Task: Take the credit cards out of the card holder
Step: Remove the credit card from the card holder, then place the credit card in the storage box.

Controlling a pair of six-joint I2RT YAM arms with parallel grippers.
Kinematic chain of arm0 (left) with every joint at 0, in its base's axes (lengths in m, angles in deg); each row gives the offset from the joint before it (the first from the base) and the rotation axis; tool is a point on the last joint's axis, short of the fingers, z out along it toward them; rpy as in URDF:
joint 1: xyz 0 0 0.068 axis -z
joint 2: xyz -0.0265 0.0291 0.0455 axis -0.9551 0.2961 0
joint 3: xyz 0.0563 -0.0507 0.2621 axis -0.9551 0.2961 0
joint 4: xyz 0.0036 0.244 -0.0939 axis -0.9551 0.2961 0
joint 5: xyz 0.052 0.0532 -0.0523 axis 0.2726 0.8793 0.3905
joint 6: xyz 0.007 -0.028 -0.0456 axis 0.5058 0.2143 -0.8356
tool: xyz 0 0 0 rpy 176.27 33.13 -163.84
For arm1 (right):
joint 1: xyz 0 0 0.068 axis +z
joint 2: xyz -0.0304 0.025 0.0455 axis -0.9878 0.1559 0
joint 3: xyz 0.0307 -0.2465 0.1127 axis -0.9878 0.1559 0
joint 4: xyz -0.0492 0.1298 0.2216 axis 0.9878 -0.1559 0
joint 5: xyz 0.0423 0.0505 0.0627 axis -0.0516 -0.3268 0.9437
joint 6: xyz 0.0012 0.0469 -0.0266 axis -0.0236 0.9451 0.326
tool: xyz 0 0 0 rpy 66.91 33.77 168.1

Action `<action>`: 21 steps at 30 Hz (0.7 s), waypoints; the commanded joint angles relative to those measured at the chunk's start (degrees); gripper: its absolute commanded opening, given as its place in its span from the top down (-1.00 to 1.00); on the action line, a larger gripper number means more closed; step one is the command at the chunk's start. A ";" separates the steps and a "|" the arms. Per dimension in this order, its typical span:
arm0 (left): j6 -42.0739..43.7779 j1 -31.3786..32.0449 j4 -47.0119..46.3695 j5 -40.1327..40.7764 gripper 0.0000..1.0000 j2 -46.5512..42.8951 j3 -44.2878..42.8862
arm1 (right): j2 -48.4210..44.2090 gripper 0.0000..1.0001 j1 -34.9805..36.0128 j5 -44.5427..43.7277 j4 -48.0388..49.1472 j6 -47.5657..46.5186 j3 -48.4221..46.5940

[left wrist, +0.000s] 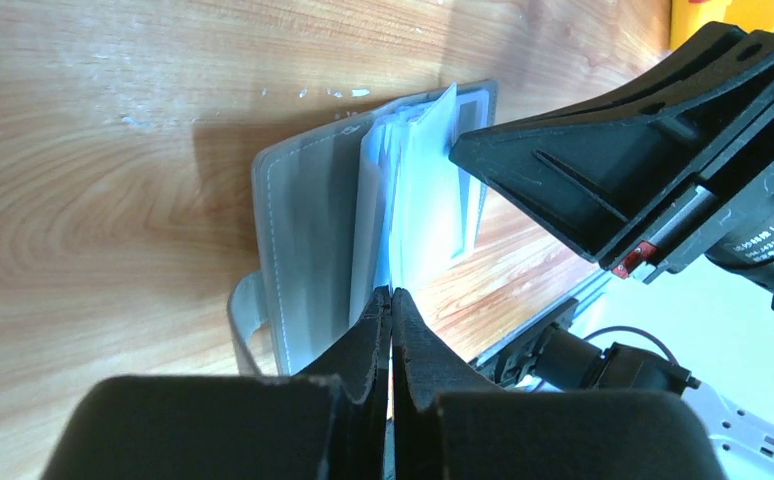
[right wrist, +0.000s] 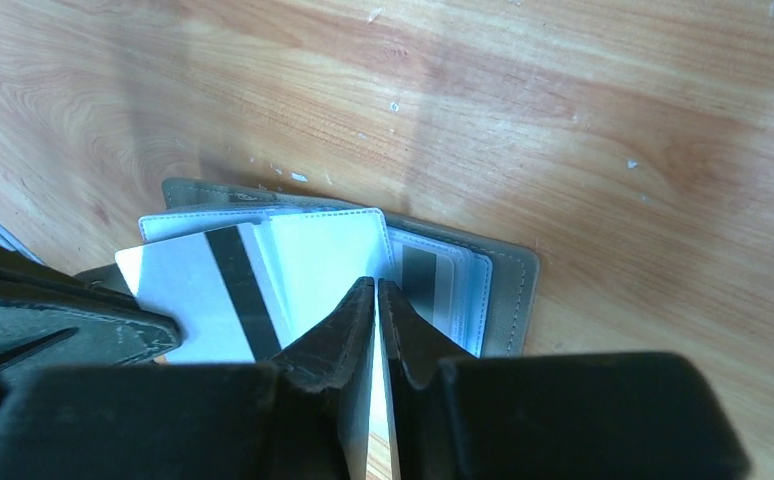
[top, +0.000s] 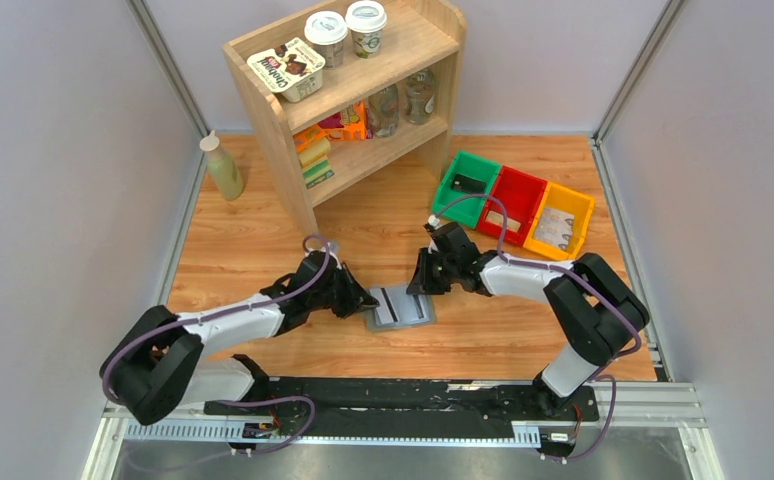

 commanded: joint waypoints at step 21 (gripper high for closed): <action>56.71 10.84 25.54 16.38 1.00 -16.15 -22.47 | -18.80 -0.33 -2.33 -5.60 -26.23 6.98 -16.01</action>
